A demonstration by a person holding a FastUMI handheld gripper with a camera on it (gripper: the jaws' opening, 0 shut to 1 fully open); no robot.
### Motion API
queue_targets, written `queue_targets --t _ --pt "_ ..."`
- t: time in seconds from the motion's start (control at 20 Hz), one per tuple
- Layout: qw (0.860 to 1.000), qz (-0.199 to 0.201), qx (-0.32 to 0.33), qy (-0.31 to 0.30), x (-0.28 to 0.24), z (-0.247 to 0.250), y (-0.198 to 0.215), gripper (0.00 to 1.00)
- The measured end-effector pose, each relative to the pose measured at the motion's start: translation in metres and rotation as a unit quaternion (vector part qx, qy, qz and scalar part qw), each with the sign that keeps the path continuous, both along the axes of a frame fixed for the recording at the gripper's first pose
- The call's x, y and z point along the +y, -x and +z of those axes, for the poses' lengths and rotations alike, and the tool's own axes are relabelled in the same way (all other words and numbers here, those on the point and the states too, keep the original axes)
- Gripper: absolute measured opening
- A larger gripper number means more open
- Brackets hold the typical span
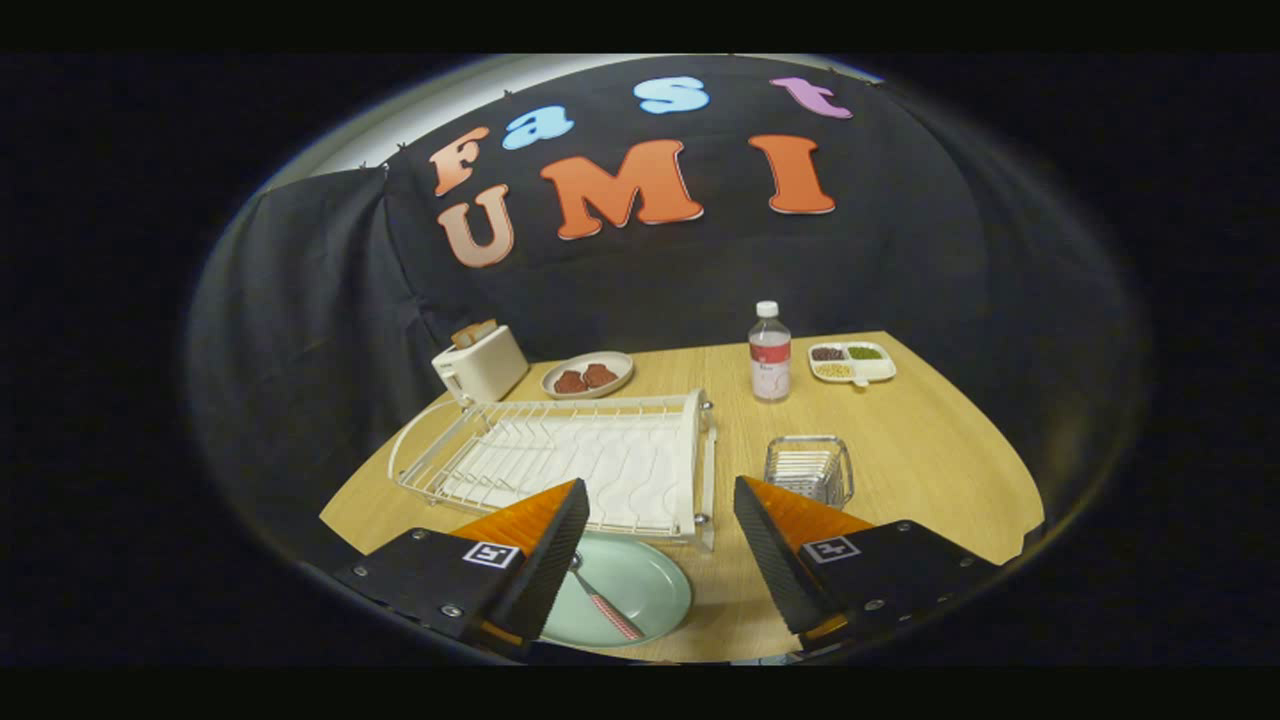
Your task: Take the plate from the dish rack, then take the spoon from the basket and place it into the plate.
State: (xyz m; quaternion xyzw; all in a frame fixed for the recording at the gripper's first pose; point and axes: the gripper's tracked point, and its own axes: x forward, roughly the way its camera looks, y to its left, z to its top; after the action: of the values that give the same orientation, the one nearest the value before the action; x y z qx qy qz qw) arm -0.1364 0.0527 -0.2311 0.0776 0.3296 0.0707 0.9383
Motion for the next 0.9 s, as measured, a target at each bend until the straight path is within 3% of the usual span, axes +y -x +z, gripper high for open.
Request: queue_targets --t 0.5,0.9 --pt "0.984 -0.012 -0.174 0.047 -0.012 0.135 -0.060 0.92" --pt "0.968 -0.031 -0.239 0.066 -0.022 0.182 -0.077 0.92"
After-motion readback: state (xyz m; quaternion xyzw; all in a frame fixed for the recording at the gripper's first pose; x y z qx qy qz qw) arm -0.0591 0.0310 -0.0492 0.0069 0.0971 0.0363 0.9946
